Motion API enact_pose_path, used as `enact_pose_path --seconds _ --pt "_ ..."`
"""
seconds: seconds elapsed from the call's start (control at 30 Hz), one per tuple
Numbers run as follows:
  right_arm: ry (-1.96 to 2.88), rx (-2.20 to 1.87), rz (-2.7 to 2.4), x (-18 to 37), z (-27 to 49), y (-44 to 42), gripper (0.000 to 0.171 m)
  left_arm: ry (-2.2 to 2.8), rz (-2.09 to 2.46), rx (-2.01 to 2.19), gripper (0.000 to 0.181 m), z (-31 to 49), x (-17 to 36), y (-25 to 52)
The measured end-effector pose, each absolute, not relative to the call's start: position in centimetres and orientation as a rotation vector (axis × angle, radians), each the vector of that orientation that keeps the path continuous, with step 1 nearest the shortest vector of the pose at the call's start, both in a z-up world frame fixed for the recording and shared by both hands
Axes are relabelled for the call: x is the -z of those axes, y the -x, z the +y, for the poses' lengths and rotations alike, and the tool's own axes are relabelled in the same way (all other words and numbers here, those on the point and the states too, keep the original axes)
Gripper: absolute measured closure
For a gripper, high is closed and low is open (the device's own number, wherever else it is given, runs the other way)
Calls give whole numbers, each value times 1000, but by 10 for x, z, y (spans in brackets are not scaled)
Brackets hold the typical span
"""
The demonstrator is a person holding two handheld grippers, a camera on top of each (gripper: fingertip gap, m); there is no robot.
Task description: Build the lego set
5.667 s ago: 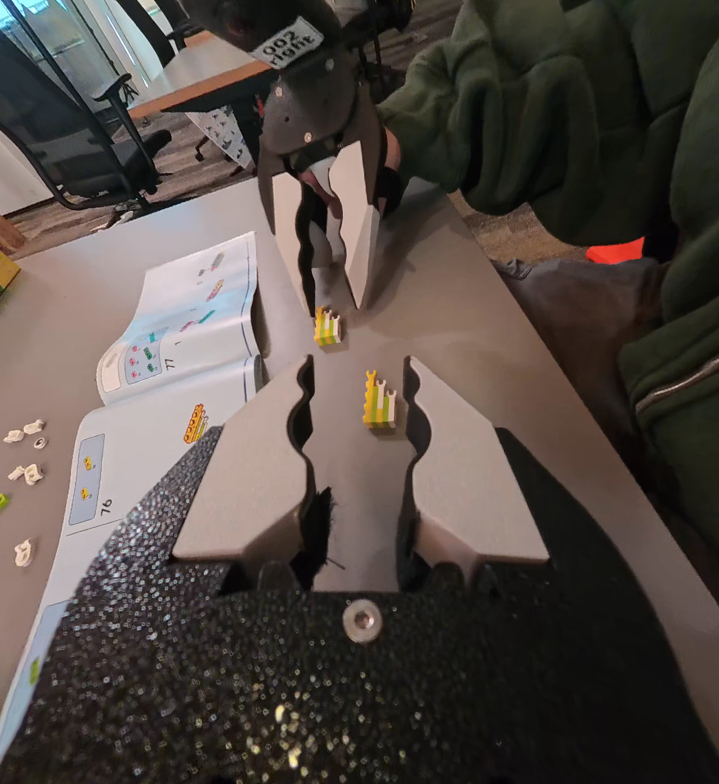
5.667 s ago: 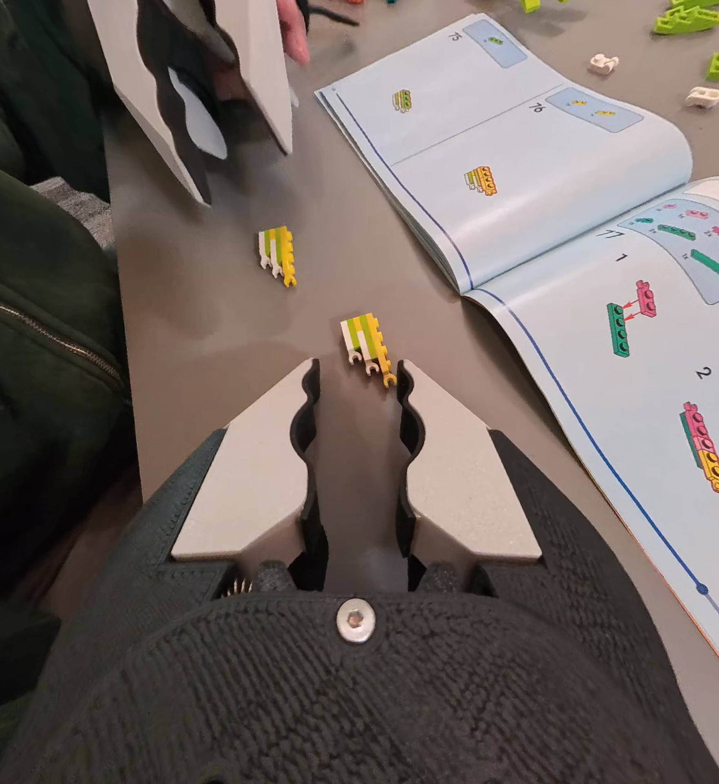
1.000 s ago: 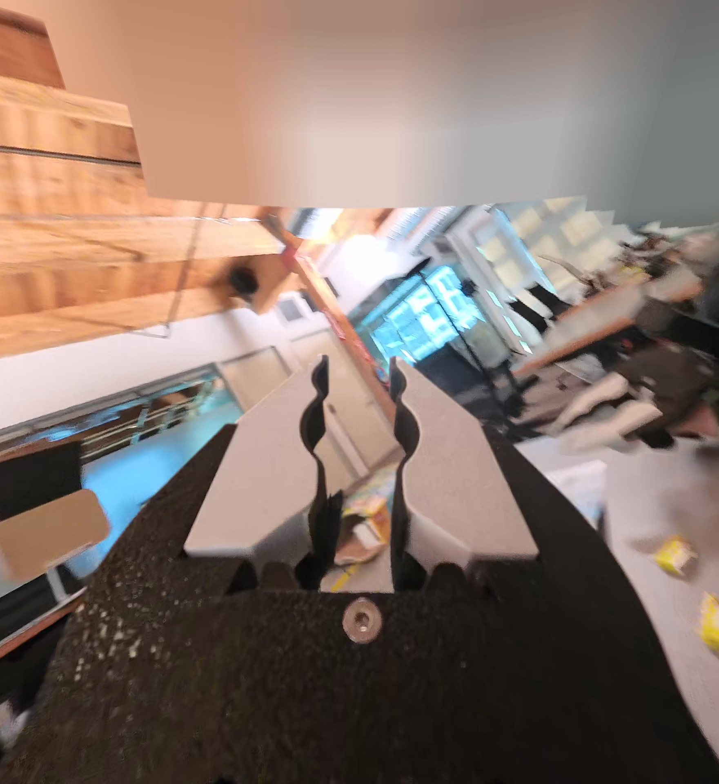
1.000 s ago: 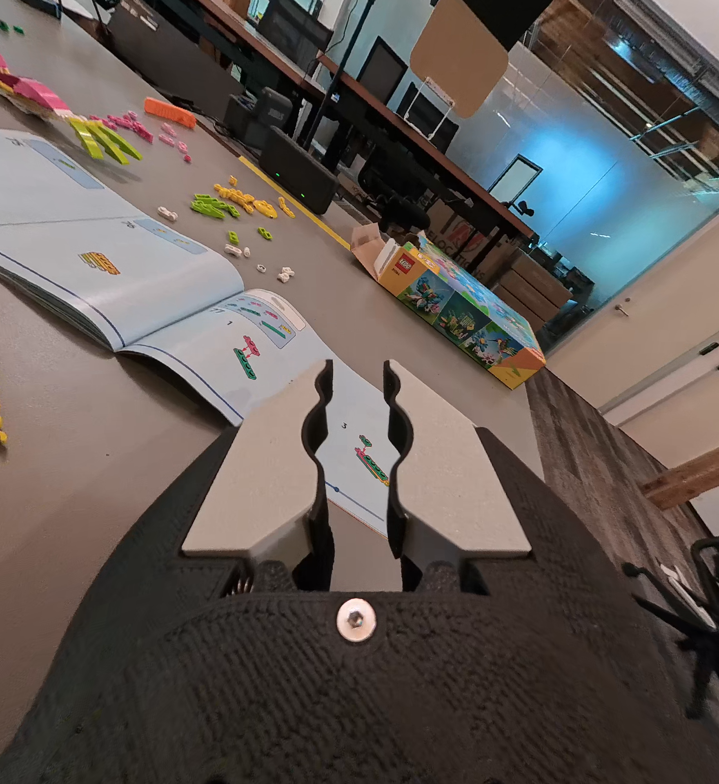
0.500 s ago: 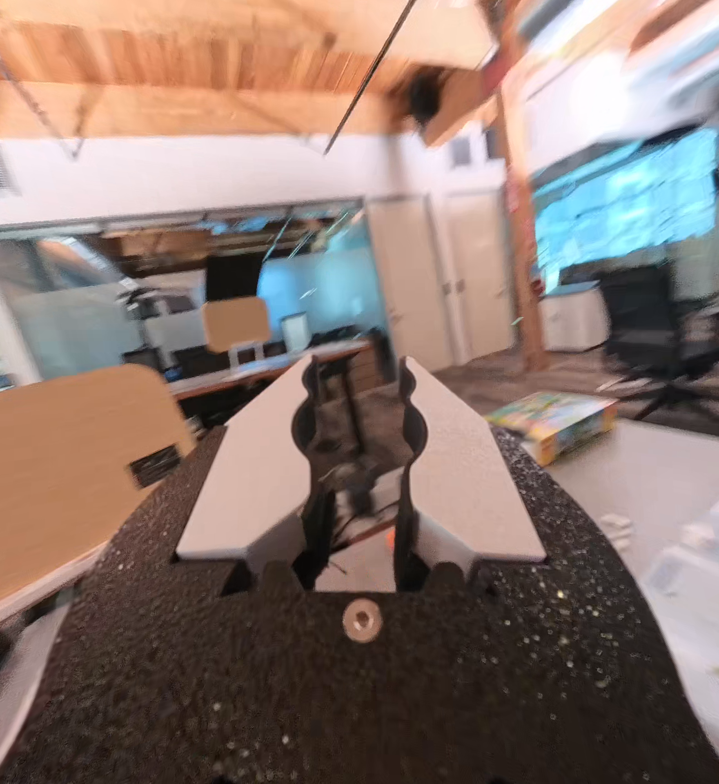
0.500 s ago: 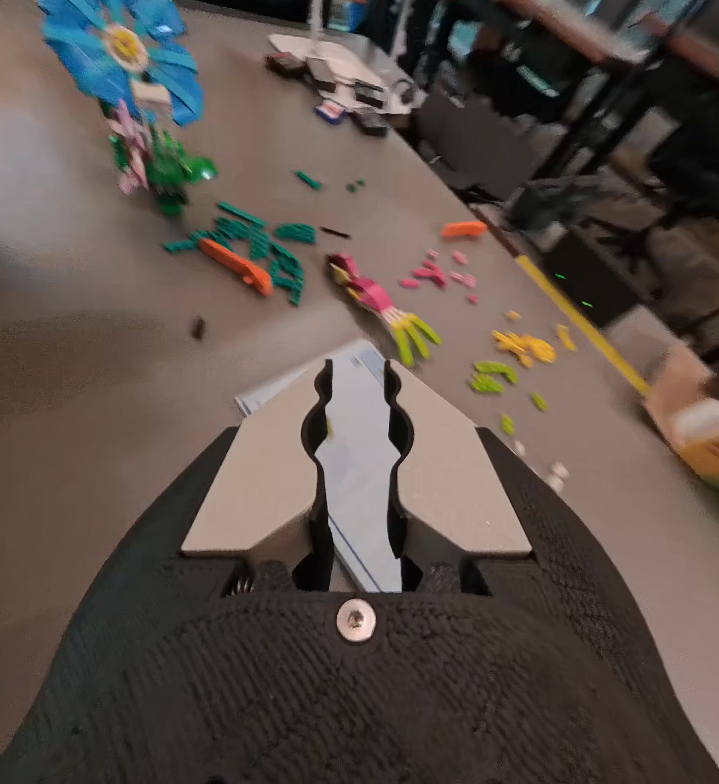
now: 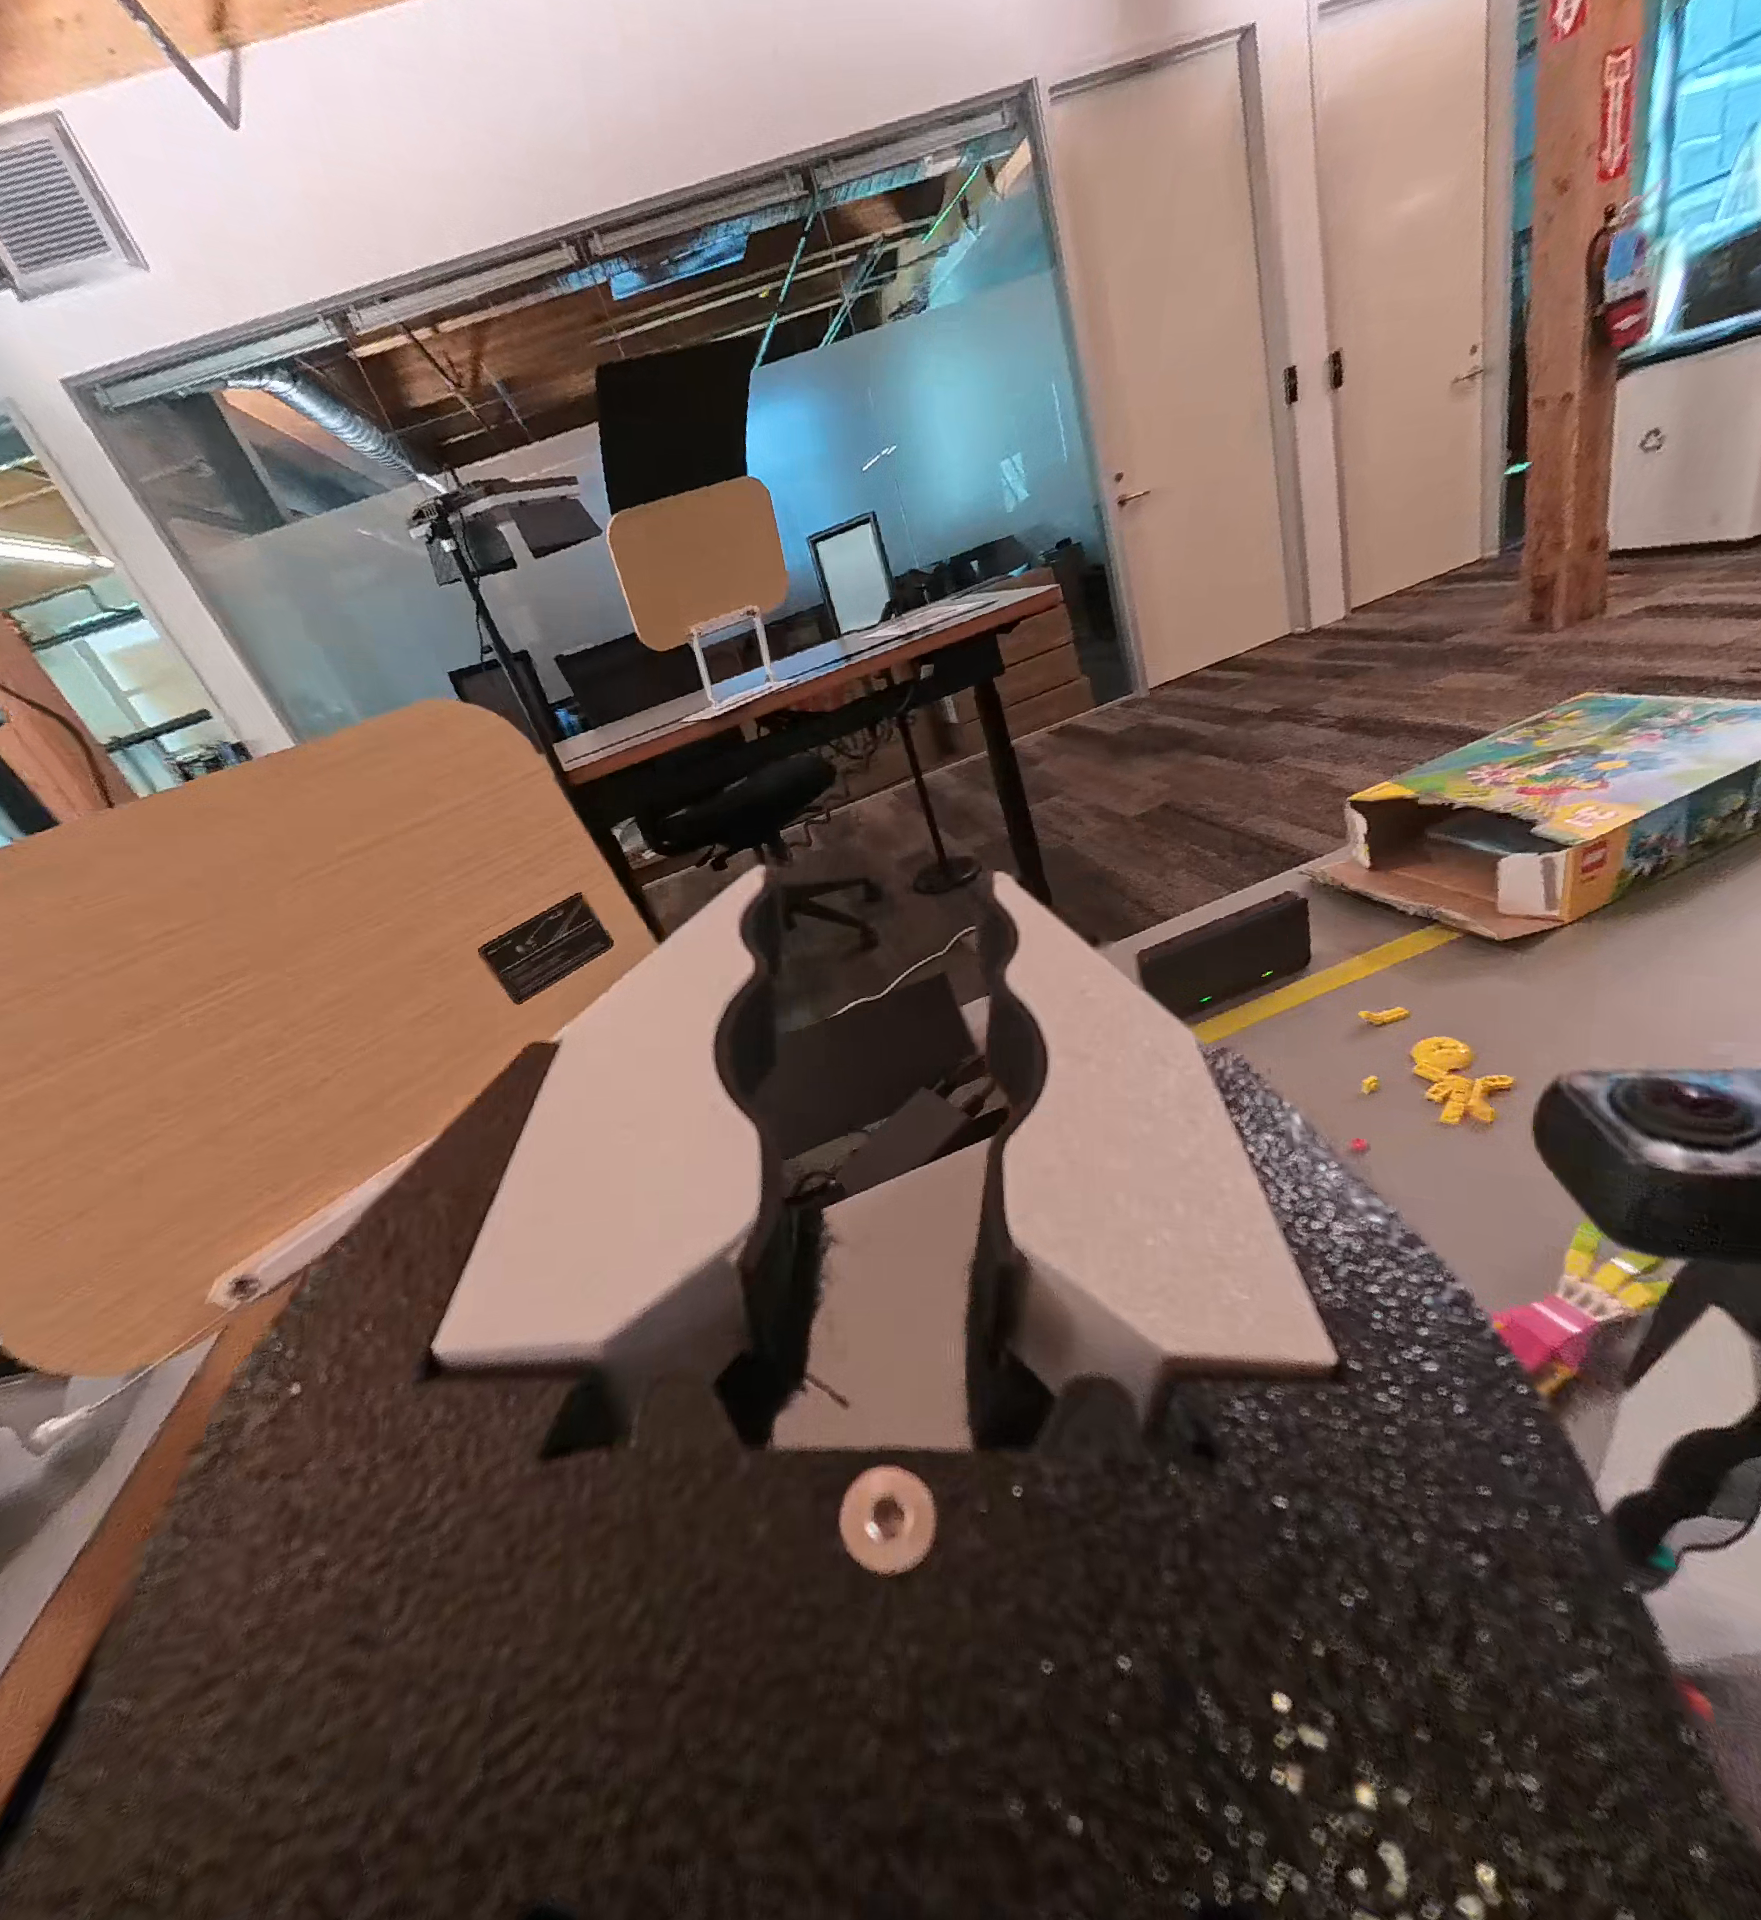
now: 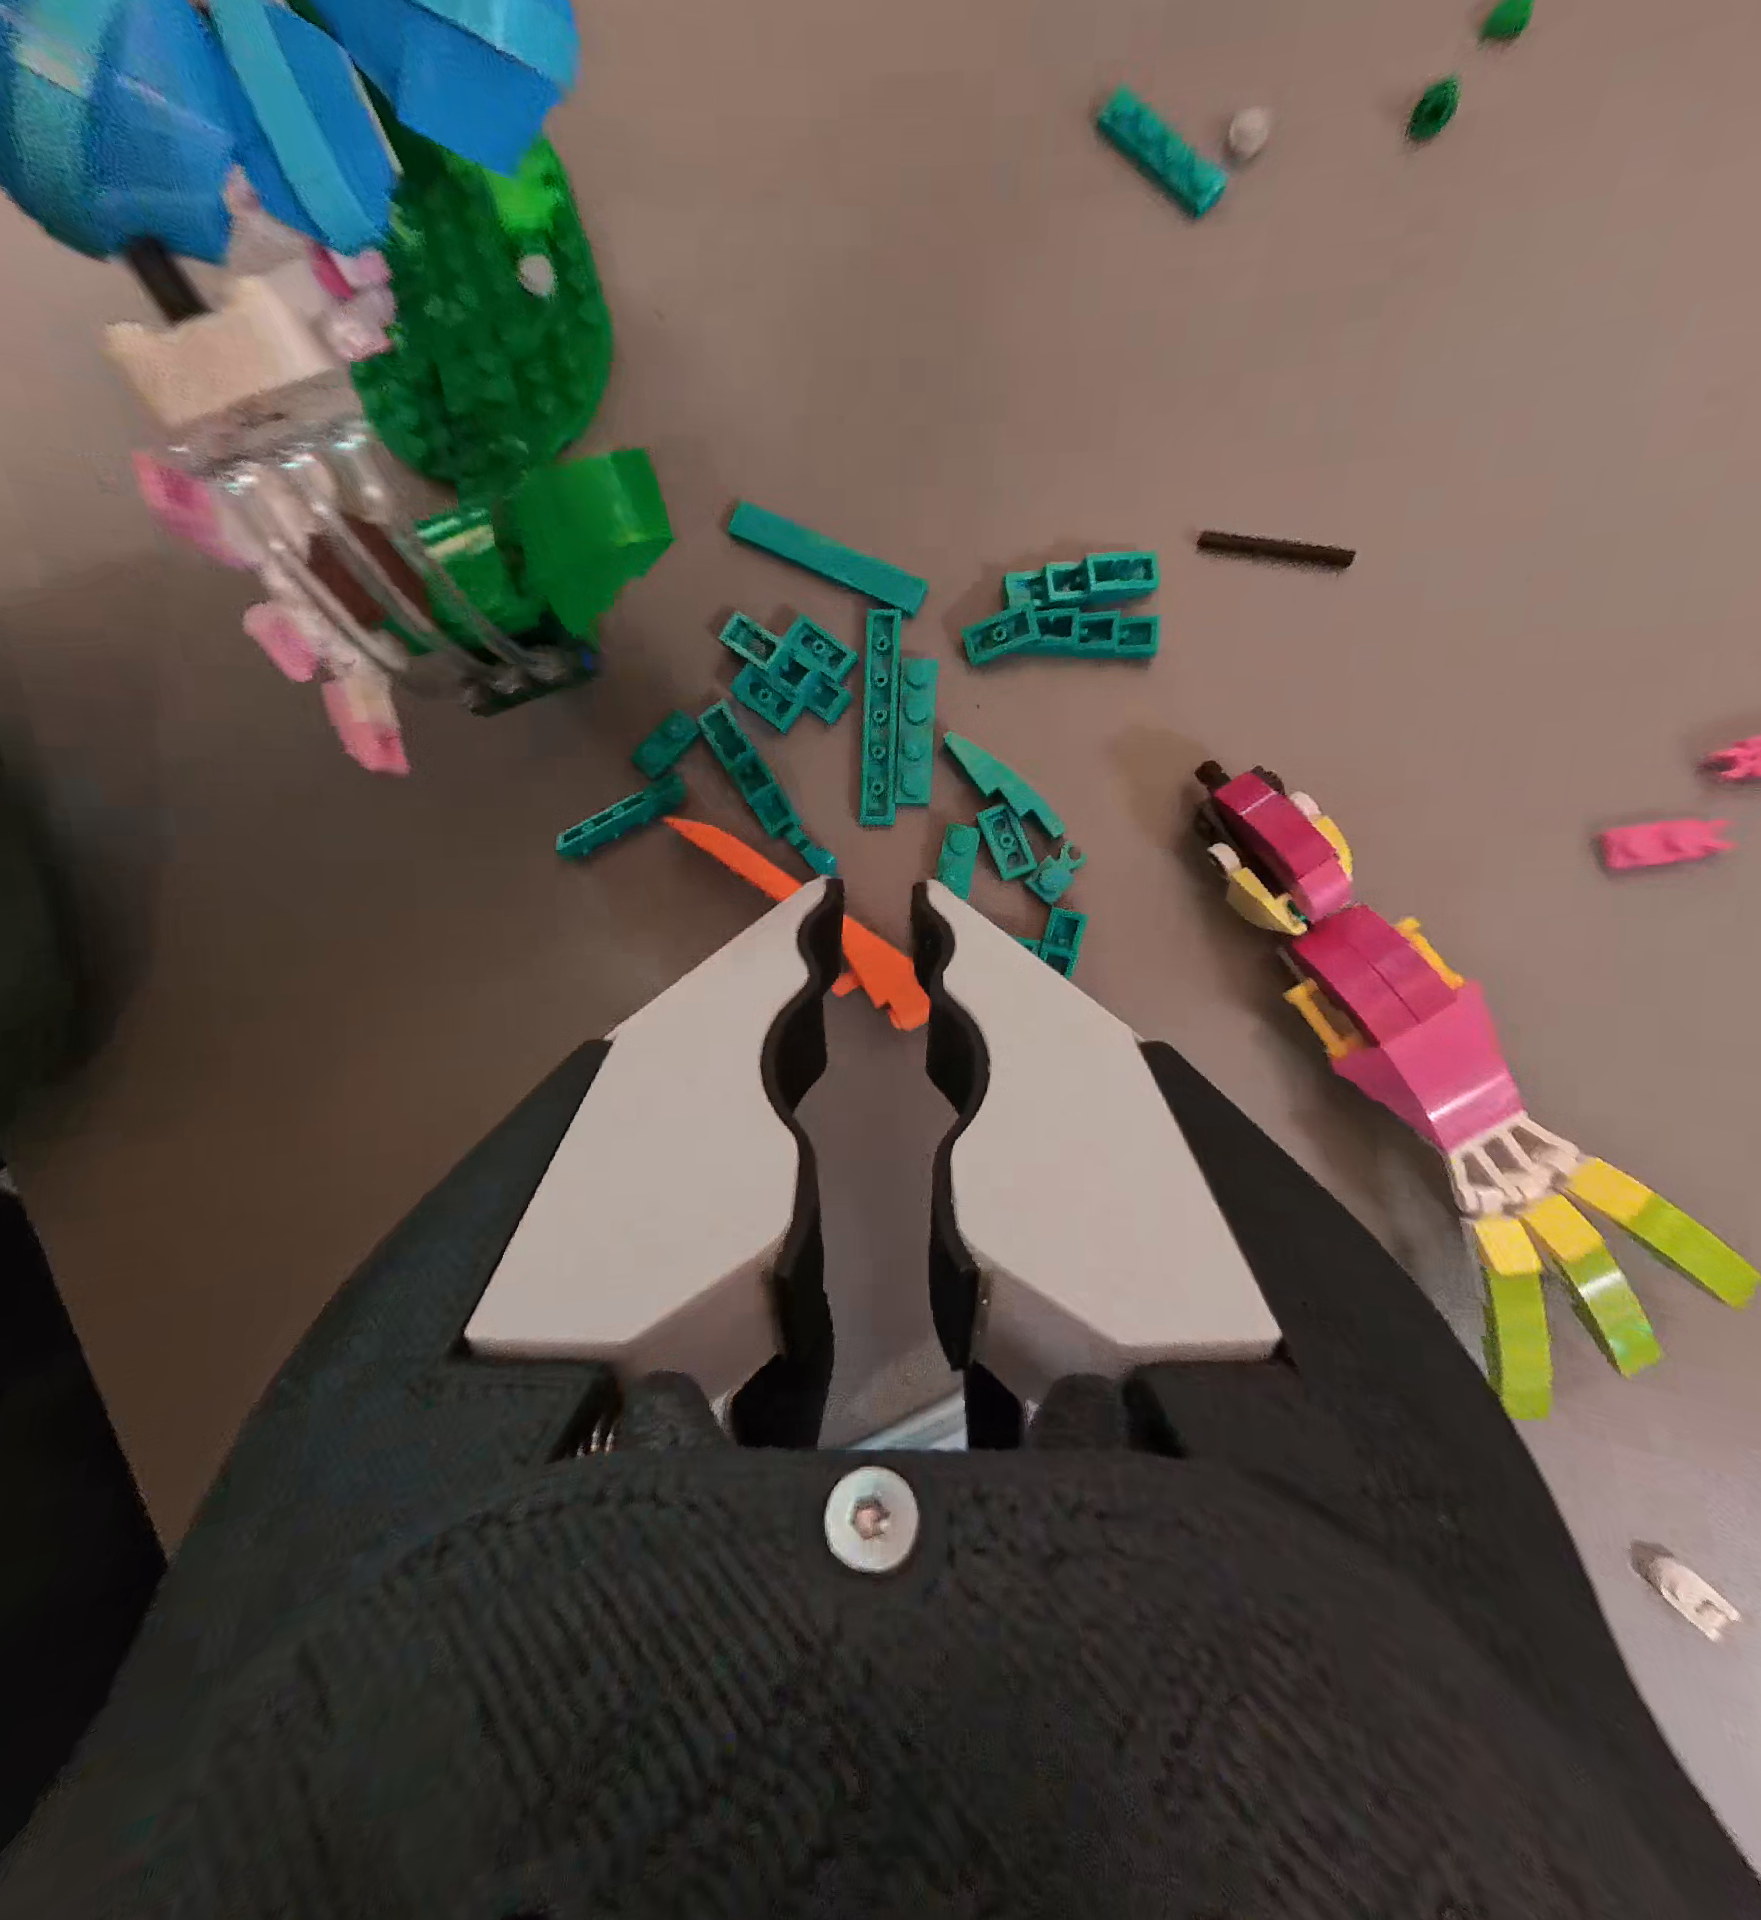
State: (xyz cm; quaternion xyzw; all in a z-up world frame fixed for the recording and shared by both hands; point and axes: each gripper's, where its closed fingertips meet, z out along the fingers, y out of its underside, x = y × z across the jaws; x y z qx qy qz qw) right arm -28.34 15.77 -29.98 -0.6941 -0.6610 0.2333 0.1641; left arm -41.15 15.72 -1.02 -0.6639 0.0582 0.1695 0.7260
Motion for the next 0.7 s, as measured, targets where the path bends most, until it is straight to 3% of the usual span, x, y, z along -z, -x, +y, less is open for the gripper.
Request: enact_pose_path --seconds 0.27,0.57,0.7 --pt "2078 -492 -1904 325 169 282 152 1556 150 -442 147 174 29 417" --pt "2027 -488 -1893 326 172 281 165 1594 155 -510 149 180 36 420" --pt "1909 -573 -1825 292 174 280 165 1611 180 -527 149 184 39 418"
